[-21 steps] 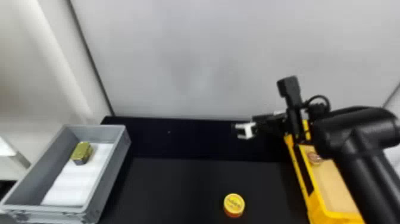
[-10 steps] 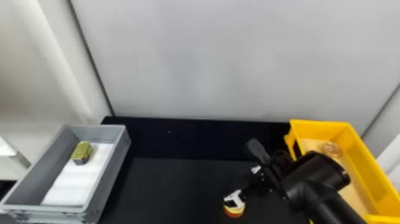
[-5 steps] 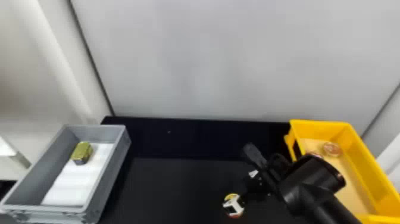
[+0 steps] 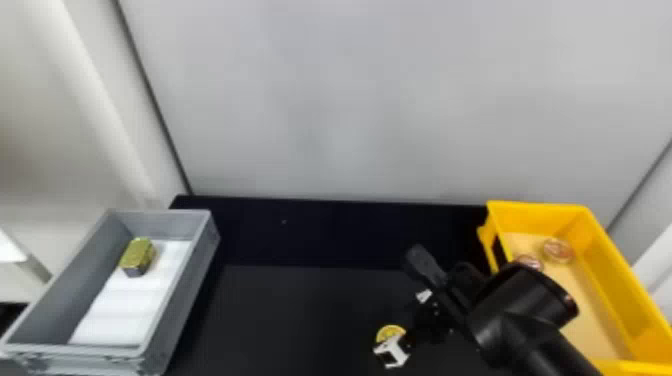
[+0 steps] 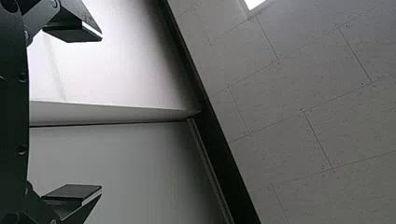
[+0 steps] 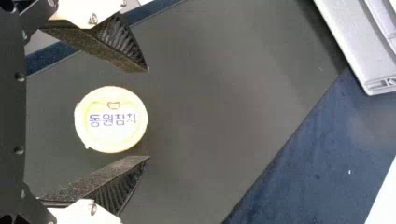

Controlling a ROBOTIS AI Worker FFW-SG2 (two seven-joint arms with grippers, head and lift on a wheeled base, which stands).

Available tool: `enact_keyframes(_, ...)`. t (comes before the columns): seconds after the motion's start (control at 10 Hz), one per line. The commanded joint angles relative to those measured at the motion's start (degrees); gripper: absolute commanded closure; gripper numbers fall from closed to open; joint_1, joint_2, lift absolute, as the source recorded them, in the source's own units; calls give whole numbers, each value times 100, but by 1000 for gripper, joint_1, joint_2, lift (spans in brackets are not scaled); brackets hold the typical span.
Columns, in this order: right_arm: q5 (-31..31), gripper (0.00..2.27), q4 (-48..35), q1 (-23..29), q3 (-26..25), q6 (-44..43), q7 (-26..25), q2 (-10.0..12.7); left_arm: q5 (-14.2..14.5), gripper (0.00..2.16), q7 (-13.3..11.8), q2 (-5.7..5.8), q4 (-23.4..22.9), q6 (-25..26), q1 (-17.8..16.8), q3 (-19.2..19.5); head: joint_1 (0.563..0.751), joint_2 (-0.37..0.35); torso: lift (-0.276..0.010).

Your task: Pick up the round yellow can and place it in the yellow rectangular box

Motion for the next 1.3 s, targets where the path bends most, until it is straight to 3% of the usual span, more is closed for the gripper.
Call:
enact_keyframes(0.0, 58, 134, -10, 18, 5, 2, 40, -58, 0, 130, 0, 0, 0, 0, 0, -7, 663, 54, -10)
enact_keyframes(1.2, 172, 151, -36, 133, 14, 46, 102, -84, 0, 130, 0, -9, 0, 0, -9, -33, 663, 54, -10)
